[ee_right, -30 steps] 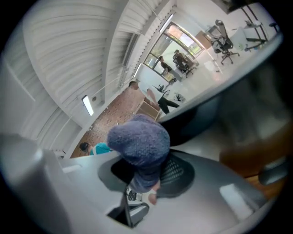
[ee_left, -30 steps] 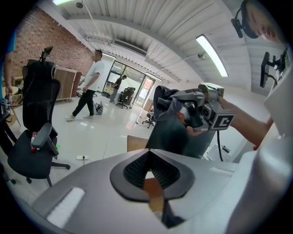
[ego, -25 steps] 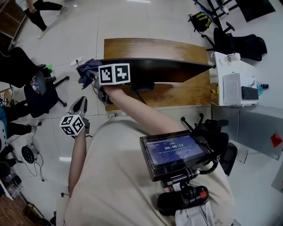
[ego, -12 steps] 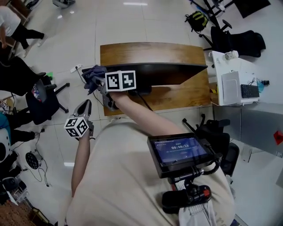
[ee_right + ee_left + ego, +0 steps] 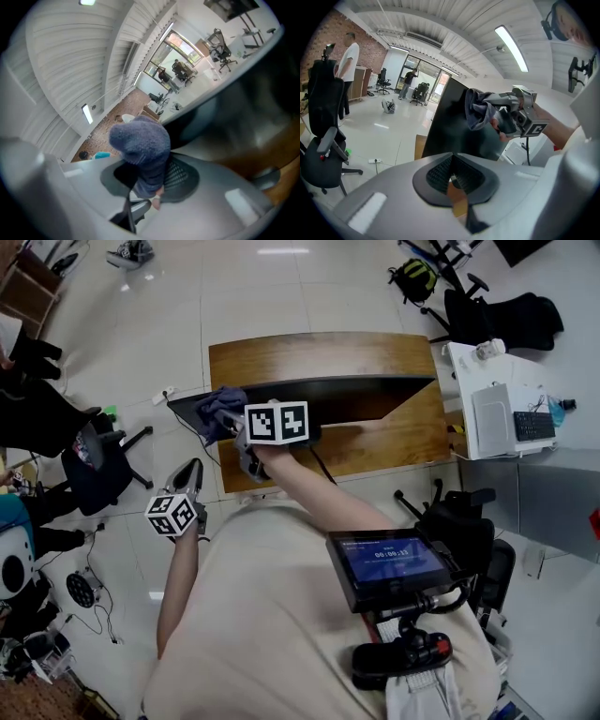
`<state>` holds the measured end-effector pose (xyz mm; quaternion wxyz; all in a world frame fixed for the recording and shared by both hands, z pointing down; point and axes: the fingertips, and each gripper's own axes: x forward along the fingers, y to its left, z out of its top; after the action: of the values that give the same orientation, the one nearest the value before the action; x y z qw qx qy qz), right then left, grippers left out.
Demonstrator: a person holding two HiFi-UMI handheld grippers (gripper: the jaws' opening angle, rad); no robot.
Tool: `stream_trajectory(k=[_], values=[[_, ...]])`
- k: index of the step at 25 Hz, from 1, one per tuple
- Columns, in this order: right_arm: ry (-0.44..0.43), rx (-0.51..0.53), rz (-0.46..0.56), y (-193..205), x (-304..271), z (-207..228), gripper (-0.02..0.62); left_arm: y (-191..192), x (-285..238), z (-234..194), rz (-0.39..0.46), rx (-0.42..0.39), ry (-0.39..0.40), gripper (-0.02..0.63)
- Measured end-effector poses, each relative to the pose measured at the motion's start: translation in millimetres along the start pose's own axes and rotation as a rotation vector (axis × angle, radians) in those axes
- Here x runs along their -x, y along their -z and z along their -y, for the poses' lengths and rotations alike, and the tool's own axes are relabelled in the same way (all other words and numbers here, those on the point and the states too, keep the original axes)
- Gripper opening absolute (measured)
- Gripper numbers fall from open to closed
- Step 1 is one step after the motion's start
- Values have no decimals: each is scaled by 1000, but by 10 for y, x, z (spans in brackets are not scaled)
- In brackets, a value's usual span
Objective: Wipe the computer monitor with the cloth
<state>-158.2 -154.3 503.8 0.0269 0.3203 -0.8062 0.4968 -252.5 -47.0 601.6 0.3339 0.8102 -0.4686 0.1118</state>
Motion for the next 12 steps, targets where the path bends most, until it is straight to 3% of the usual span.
stream_trajectory(k=[12], values=[[70, -63, 122, -317, 854, 647, 104, 36, -239, 279, -26, -30, 43, -9]])
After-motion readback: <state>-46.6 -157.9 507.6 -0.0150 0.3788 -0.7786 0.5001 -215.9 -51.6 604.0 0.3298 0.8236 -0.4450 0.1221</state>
